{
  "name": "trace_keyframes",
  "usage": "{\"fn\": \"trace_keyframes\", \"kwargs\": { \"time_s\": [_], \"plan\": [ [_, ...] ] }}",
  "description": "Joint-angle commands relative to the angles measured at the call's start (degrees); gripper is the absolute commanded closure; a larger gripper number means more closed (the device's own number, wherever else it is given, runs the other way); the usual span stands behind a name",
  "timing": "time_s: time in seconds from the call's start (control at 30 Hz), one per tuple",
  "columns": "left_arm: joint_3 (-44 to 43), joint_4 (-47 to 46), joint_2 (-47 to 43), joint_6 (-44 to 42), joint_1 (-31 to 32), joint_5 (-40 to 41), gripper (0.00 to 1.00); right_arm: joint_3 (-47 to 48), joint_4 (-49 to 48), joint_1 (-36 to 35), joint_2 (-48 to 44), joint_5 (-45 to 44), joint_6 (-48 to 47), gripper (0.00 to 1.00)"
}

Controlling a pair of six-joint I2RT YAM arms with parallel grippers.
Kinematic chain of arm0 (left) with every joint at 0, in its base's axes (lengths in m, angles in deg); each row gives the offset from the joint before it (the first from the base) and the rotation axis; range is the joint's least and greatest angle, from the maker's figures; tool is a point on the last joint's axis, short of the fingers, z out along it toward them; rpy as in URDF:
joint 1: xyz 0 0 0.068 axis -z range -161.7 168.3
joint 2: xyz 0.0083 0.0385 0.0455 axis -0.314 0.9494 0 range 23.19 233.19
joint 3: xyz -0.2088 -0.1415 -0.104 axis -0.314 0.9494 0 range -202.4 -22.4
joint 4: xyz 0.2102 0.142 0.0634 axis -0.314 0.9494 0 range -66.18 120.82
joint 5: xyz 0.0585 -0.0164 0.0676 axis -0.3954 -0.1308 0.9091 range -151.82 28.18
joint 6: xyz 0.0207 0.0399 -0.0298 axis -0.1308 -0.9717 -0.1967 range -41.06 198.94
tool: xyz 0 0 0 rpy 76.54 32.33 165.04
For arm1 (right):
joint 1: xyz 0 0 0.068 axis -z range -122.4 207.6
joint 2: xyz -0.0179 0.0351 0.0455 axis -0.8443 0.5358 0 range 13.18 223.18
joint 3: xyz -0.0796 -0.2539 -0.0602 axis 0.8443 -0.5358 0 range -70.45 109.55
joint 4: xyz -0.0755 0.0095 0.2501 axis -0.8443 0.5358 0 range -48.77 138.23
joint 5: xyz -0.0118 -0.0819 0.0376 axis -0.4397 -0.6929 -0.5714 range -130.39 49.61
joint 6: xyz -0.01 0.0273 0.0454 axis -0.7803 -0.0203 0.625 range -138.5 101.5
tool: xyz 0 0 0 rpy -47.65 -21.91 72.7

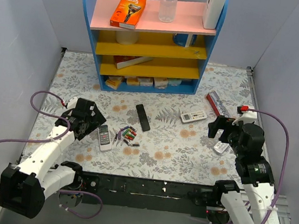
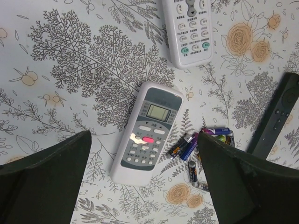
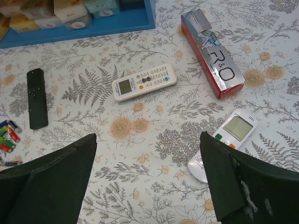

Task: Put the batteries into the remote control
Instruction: Pick up the remote control from the center of the board.

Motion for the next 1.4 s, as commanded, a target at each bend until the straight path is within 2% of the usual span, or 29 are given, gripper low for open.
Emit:
{"fn": "trace_keyframes", "kwargs": {
  "time_s": [0.0,0.23,0.53,0.7,0.97,1.23,1.37],
  "plan": [
    [-4.2,-0.2,2.3,0.8,0.3,0.4,0.02,0.7,-1.4,-0.2,-0.9,1.4,-1.5,0.02],
    [-8.1,-2.1,8.9,0.5,0.6,0.5,0.02,2.1,1.1,-0.3,2.5,6.5,-1.9,0.02],
    [-13.3,-2.4,19.4,2.2,0.6,7.0,0.02,2.9,3.2,-0.3,8.2,11.1,-1.2,0.02],
    [-14.4,-6.1,23.9,4.0,0.6,9.0,0.02,3.9,5.8,-0.3,12.4,13.4,-2.1,0.02],
    [-24.0,-7.5,37.3,5.3,-0.4,13.0,0.02,4.4,7.6,-0.3,15.2,13.4,-2.2,0.02],
    [-28.5,-4.5,46.3,6.3,-4.0,13.4,0.02,5.5,10.3,-0.3,18.2,12.6,-1.8,0.02],
    [-28.4,-4.6,48.0,5.0,-4.4,14.0,0.09,4.5,9.7,-0.2,18.1,12.6,-1.0,0.02]
  ]
}}
